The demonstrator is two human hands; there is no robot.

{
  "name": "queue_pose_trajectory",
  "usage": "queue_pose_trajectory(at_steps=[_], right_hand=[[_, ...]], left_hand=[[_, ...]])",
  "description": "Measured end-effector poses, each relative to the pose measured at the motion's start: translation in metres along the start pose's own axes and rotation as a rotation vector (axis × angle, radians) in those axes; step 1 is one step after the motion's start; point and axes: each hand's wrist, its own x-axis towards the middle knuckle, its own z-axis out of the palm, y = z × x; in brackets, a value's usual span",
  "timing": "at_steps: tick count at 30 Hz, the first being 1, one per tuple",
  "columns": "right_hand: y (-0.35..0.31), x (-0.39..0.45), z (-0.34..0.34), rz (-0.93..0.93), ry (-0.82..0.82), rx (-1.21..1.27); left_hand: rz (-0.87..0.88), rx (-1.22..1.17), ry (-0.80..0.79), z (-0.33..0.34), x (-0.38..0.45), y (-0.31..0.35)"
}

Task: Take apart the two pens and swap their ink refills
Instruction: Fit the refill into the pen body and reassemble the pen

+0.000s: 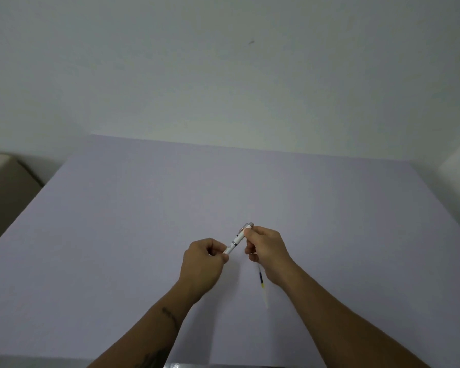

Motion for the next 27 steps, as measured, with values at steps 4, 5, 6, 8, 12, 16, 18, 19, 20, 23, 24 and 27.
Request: queue_pose_trajectory(at_steps=[4,5,6,8,12,16,18,19,20,23,24,27], right_hand=[[-0.003,0.001,0.002,-0.016,0.014,-0.013],[-0.003,0.001,0.002,-0.012,0.017,-0.019],[-0.002,0.001,0.001,-0.006,0.019,-0.024],[-0.003,0.002,-0.001,0.01,0.014,-0.008],[-0.004,0.001,0.0,0.082,-0.02,0.129],[0.004,0.001,0.007,0.158,0.001,0.105],[0.007,0.001,0.009,0.173,-0.004,0.076],[0.007,0.002,0.009,0.171,-0.004,0.071],[0.008,0.003,0.008,0.161,0.003,0.059],[0.011,0.007,0.004,0.112,0.048,-0.017],[0.013,0.009,0.002,0.097,0.068,-0.033],[0.02,0.014,-0.006,0.052,0.123,-0.133]], left_hand=[[-0.012,-0.009,0.027,0.004,0.002,0.004],[-0.012,-0.008,0.034,0.005,0.002,0.003],[-0.01,-0.007,0.039,0.004,0.003,0.002],[0.001,-0.008,0.04,0.004,0.004,0.001],[0.032,-0.005,0.036,0.006,0.006,0.001],[0.052,0.007,0.052,0.013,0.002,-0.009],[0.074,0.009,0.054,0.017,-0.001,-0.014],[0.095,0.001,0.05,0.018,-0.002,-0.016],[0.123,-0.002,0.048,0.019,-0.003,-0.019],[0.239,0.051,0.076,0.019,-0.003,-0.03],[0.269,0.088,0.087,0.019,-0.002,-0.036],[0.386,0.365,0.072,0.012,0.007,-0.058]])
